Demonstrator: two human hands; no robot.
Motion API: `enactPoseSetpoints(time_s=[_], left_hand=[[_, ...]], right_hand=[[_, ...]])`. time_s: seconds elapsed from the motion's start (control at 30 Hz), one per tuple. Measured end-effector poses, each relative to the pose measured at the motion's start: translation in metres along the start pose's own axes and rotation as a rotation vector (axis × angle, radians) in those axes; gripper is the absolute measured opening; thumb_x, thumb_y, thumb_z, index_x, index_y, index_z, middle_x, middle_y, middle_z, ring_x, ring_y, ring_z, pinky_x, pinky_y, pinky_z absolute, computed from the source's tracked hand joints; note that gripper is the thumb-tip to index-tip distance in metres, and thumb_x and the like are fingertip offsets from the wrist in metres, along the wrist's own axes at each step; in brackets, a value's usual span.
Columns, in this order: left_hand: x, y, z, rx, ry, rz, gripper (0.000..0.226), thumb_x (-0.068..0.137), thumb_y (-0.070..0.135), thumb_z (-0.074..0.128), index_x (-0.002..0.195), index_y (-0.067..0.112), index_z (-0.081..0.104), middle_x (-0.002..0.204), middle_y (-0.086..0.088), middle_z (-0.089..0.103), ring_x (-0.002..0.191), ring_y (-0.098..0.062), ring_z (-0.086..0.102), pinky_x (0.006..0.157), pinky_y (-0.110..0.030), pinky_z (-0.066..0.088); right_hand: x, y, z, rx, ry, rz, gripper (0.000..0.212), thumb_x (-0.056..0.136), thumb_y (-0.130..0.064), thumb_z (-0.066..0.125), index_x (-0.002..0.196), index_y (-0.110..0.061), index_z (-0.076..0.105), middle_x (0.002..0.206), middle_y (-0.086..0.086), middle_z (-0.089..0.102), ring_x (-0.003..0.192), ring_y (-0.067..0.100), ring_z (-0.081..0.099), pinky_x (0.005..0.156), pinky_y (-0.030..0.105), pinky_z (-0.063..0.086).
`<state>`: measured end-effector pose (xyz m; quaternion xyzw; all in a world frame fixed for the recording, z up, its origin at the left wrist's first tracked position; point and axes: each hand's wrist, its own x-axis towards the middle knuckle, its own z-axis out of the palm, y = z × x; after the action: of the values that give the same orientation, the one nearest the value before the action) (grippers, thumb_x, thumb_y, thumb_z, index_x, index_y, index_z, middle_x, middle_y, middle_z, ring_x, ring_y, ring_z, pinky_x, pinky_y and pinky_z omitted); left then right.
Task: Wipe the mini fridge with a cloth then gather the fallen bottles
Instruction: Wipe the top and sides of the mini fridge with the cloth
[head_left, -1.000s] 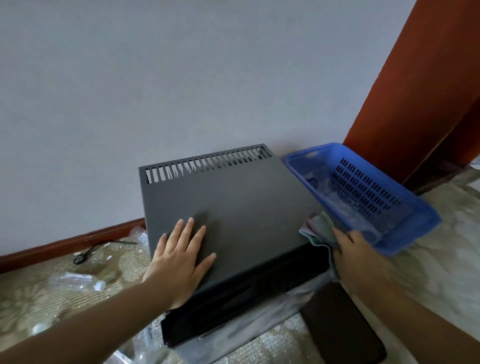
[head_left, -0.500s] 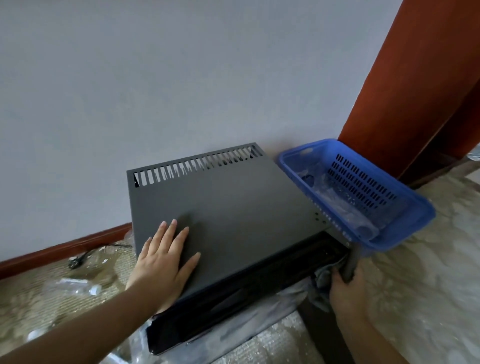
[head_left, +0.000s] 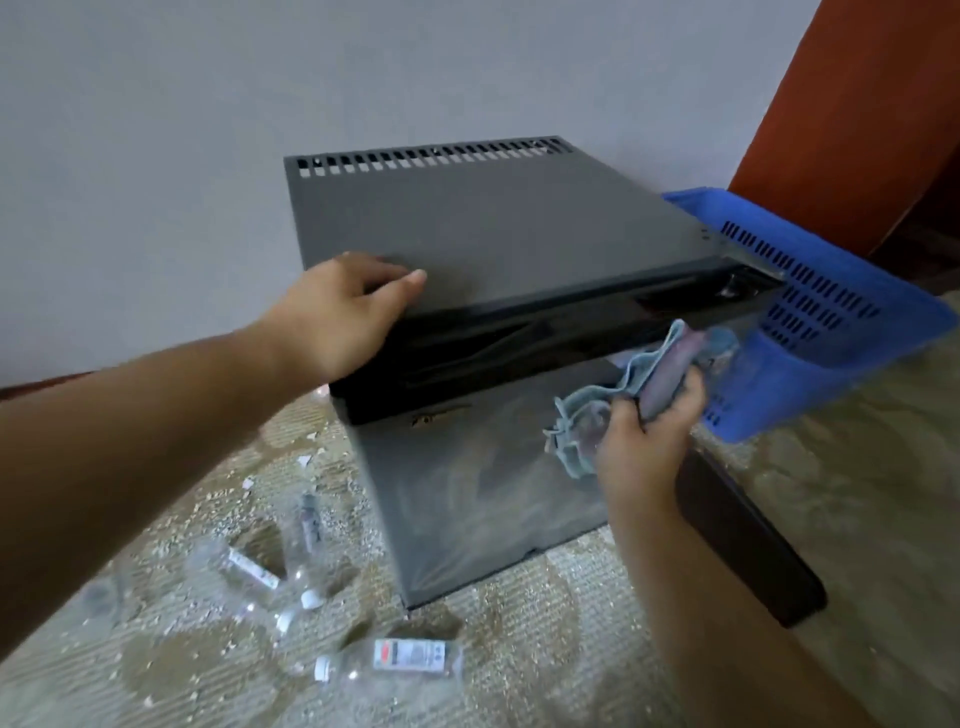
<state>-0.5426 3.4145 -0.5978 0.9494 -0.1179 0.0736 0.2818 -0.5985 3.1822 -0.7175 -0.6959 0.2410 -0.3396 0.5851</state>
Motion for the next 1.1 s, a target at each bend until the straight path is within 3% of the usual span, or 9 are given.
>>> enactPoseSetpoints(time_s=[0.1, 0.23, 0.33, 0.53, 0.73, 0.83, 0.93, 1.0, 1.1], left_hand=[[-0.015, -0.003, 0.009, 0.139, 0.012, 0.002, 0.046, 0.095, 0.051, 0.034, 0.136, 0.034, 0.046, 0.152, -0.001, 0.033, 0.144, -0.024, 0.018, 0.118, -0.042, 0.013], [-0.014, -0.005, 0.011, 0.123, 0.053, -0.019, 0.048, 0.093, 0.054, 0.031, 0.134, 0.034, 0.048, 0.149, 0.002, 0.038, 0.142, -0.023, 0.022, 0.118, -0.043, 0.016], [-0.016, -0.001, 0.011, 0.073, 0.085, -0.013, 0.043, 0.096, 0.046, 0.036, 0.132, 0.030, 0.052, 0.145, 0.006, 0.043, 0.138, -0.021, 0.030, 0.117, -0.037, 0.021], [-0.015, -0.004, 0.013, 0.007, 0.149, -0.001, 0.039, 0.095, 0.040, 0.044, 0.129, 0.025, 0.056, 0.142, 0.009, 0.046, 0.133, -0.014, 0.038, 0.110, -0.023, 0.022], [-0.009, -0.009, 0.018, -0.040, 0.205, -0.032, 0.035, 0.091, 0.039, 0.051, 0.125, 0.031, 0.059, 0.136, 0.022, 0.045, 0.128, -0.006, 0.040, 0.104, -0.017, 0.020], [-0.008, -0.014, 0.020, -0.044, 0.191, -0.063, 0.036, 0.090, 0.042, 0.053, 0.124, 0.032, 0.059, 0.123, 0.030, 0.042, 0.125, -0.003, 0.040, 0.105, -0.019, 0.020], [-0.006, -0.015, 0.021, -0.061, 0.199, -0.049, 0.037, 0.089, 0.044, 0.055, 0.124, 0.033, 0.059, 0.132, 0.026, 0.045, 0.129, -0.006, 0.041, 0.108, -0.022, 0.020], [-0.007, -0.012, 0.020, -0.040, 0.176, -0.067, 0.037, 0.089, 0.043, 0.054, 0.125, 0.033, 0.058, 0.139, 0.020, 0.044, 0.130, -0.007, 0.040, 0.110, -0.022, 0.020], [-0.009, -0.007, 0.018, -0.039, 0.165, -0.066, 0.037, 0.090, 0.042, 0.053, 0.126, 0.034, 0.058, 0.143, 0.016, 0.043, 0.132, -0.008, 0.038, 0.112, -0.023, 0.019]], right_hand=[[-0.015, -0.005, 0.011, 0.044, 0.061, -0.100, 0.063, 0.080, 0.009, 0.049, 0.139, -0.005, 0.033, 0.133, 0.015, 0.048, 0.118, 0.020, 0.050, 0.090, 0.003, 0.036], [-0.018, 0.000, 0.018, 0.105, 0.149, -0.114, 0.055, 0.079, -0.009, 0.056, 0.134, -0.006, 0.047, 0.125, 0.016, 0.052, 0.114, 0.024, 0.053, 0.099, 0.017, 0.040], [-0.047, -0.007, 0.042, 0.214, 0.217, -0.152, 0.032, 0.081, -0.022, 0.061, 0.108, -0.006, 0.057, 0.110, 0.014, 0.056, 0.100, 0.019, 0.056, 0.092, 0.023, 0.046], [-0.154, 0.042, 0.081, -0.087, -0.142, -0.897, 0.021, 0.098, -0.023, 0.041, 0.108, -0.016, 0.058, 0.109, 0.008, 0.043, 0.093, 0.025, 0.052, 0.078, 0.034, 0.053], [-0.061, 0.056, 0.056, -0.009, 0.119, -0.727, 0.030, 0.083, -0.006, 0.038, 0.111, -0.010, 0.048, 0.112, 0.014, 0.040, 0.100, 0.029, 0.048, 0.098, 0.023, 0.036], [-0.029, 0.067, 0.048, -0.058, 0.290, -0.469, 0.041, 0.074, -0.002, 0.043, 0.115, -0.007, 0.047, 0.106, 0.031, 0.049, 0.102, 0.033, 0.046, 0.096, 0.024, 0.033], [-0.019, 0.065, 0.044, -0.041, 0.394, -0.172, 0.044, 0.078, -0.005, 0.051, 0.122, 0.000, 0.053, 0.103, 0.032, 0.051, 0.104, 0.033, 0.045, 0.092, 0.024, 0.031], [-0.034, 0.055, 0.049, 0.021, 0.375, -0.152, 0.046, 0.077, -0.007, 0.049, 0.122, 0.001, 0.054, 0.105, 0.029, 0.050, 0.103, 0.028, 0.043, 0.093, 0.022, 0.031], [-0.103, 0.045, 0.066, 0.025, 0.128, -0.371, 0.050, 0.069, -0.008, 0.042, 0.118, -0.016, 0.046, 0.112, 0.021, 0.047, 0.101, 0.029, 0.046, 0.096, 0.020, 0.033]])
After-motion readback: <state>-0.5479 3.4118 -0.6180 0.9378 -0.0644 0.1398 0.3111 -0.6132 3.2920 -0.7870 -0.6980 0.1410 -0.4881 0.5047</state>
